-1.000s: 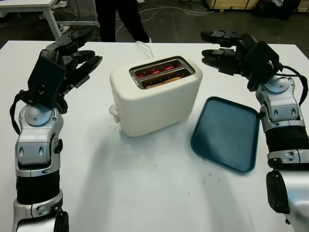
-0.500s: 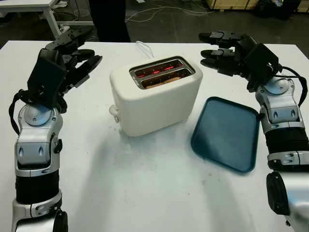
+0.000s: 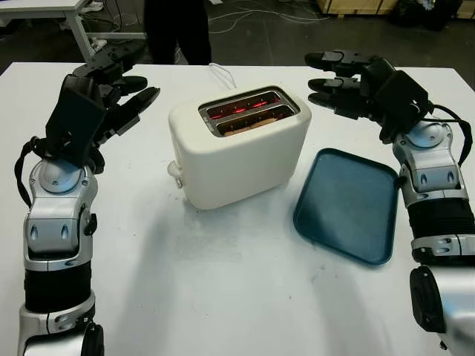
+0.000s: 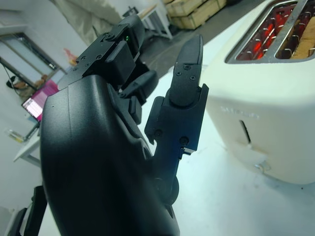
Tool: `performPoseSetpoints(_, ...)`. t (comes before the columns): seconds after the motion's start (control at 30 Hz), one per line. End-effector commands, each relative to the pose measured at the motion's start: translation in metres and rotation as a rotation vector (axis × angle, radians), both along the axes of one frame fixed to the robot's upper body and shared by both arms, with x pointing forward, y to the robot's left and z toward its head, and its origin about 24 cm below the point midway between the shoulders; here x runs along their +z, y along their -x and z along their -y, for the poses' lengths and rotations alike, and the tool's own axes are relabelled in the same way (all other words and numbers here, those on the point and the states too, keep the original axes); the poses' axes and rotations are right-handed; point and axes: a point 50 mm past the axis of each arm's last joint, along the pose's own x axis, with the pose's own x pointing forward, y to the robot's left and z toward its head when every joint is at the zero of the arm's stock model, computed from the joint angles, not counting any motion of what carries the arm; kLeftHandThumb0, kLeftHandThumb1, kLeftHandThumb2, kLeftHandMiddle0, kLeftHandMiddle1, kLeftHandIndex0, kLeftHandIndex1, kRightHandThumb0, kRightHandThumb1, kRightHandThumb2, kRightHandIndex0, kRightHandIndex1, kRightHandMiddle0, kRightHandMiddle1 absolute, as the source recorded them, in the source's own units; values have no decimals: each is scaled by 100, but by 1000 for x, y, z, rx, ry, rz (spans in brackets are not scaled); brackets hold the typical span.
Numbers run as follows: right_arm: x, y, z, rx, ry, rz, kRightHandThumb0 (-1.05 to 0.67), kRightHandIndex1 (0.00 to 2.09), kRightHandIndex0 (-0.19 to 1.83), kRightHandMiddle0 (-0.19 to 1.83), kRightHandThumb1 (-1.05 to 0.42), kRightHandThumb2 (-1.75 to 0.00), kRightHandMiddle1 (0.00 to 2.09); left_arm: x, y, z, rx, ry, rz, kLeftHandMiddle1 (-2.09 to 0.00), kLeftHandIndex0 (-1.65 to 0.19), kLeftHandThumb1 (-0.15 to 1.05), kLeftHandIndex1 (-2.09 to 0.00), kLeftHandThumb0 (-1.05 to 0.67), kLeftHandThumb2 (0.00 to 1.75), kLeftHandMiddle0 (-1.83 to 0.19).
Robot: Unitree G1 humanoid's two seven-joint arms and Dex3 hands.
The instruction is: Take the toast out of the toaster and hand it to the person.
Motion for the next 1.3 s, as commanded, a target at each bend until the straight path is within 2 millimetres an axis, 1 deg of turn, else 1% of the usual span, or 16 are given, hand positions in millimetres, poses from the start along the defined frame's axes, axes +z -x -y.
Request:
performPoseSetpoints(0.0, 3, 0, -1, -4, -12, -3, -35, 5, 67, 63, -92, -4, 1, 0, 1, -2, 3, -2, -1, -88, -58, 91, 0, -31, 12, -23)
performPoseSetpoints(0.2, 4, 1, -1, -17, 9, 14, -32, 5, 68, 64, -92, -3, 2, 1, 1, -3, 13, -3, 4, -87, -59, 90, -1, -30, 13, -24)
performPoseSetpoints(0.27, 5, 2, 0, -19, 24, 13, -33, 5, 68, 64, -92, -4, 1, 1, 2, -3, 13, 0, 2, -86, -59, 90, -1, -30, 13, -24)
performPoseSetpoints(0.53, 3, 2, 0, -17, 5, 8, -33, 4, 67, 63, -92, -4, 1, -1, 3, -4, 11, 21, -2, -85, -59, 91, -1, -28, 14, -23)
performPoseSetpoints(0.8, -5, 3, 3, 7, -6, 12, -34, 4, 67, 62, -92, -5, 0, -6, 4, -5, 17, 16, -3, -84, -58, 91, -1, -26, 15, -22)
performPoseSetpoints(0.9, -5, 4, 3, 10, 5, 20, -32, 5, 68, 62, -92, -6, 0, -6, 5, -4, 21, 10, -2, -84, -58, 90, -1, -27, 16, -23)
performPoseSetpoints(1.03, -6, 5, 4, 1, 17, 36, -35, 5, 69, 63, -92, -6, 1, -6, 5, -3, 20, 5, -4, -84, -58, 90, -1, -27, 16, -23)
performPoseSetpoints(1.27, -6, 6, 3, 3, 0, 15, -33, 3, 65, 60, -92, -8, 0, -5, 5, -3, 17, 7, -4, -82, -58, 91, -1, -28, 17, -24)
